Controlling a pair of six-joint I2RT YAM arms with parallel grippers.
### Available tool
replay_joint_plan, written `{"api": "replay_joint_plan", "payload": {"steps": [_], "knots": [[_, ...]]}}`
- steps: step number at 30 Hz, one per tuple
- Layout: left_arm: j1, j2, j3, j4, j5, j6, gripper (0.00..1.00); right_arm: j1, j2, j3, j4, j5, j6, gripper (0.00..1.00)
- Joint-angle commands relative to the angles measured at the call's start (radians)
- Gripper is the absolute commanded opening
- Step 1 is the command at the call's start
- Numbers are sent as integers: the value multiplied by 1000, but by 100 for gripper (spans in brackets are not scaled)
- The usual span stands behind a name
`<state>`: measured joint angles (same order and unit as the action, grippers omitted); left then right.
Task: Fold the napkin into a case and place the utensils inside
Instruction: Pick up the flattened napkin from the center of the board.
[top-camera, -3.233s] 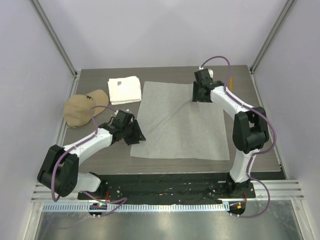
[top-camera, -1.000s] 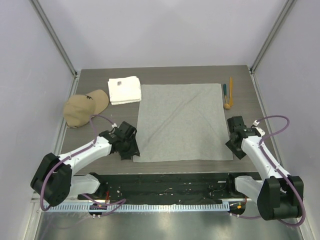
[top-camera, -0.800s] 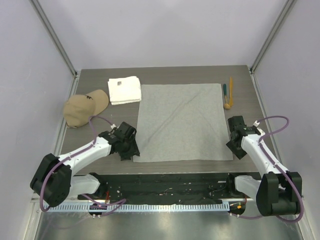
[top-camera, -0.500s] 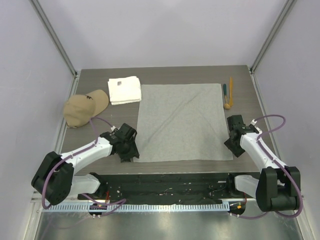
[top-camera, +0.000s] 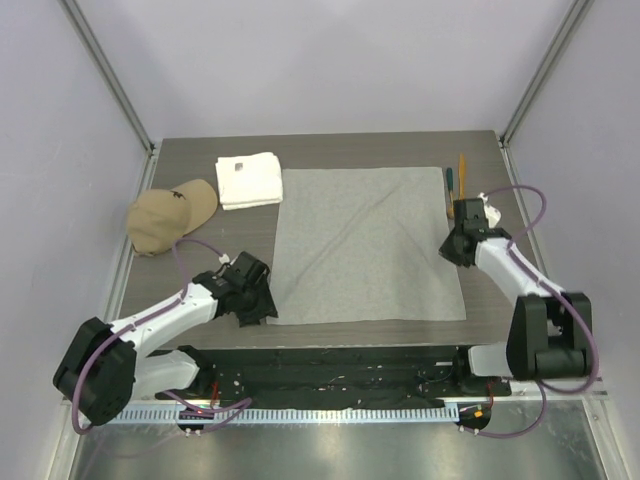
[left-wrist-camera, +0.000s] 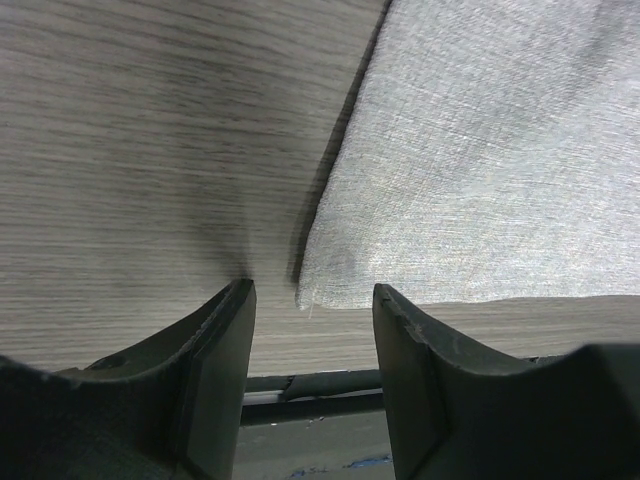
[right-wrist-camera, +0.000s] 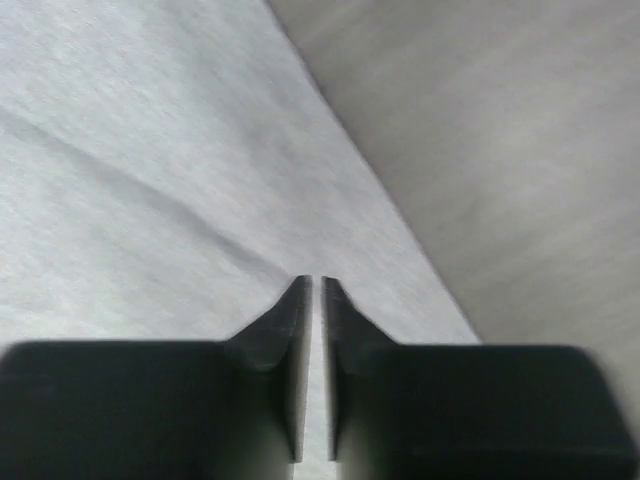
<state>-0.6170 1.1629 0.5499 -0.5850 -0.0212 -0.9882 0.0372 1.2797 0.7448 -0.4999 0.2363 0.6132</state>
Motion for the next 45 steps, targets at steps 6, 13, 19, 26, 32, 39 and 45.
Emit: {"api": "replay_joint_plan", "payload": {"steps": [6,13,19,26,32,39,45], "knots": [[-4,-43,-2,28,3,26,61,-5,296,185,241,-175,-96,1],[-6,-22,-10,56,45,51,59,-23,354,131,259,-132,-109,1],[-6,-23,-2,57,31,69,57,-79,377,96,250,-117,-112,1],[5,-29,125,40,-22,114,59,-92,362,119,207,-129,-138,1],[5,24,122,62,64,117,57,-89,281,182,42,-85,-69,28],[-105,80,84,11,43,50,49,-125,162,156,-224,42,69,56],[-144,-9,21,-22,-101,-64,51,-126,-46,85,-315,144,126,72]]}}
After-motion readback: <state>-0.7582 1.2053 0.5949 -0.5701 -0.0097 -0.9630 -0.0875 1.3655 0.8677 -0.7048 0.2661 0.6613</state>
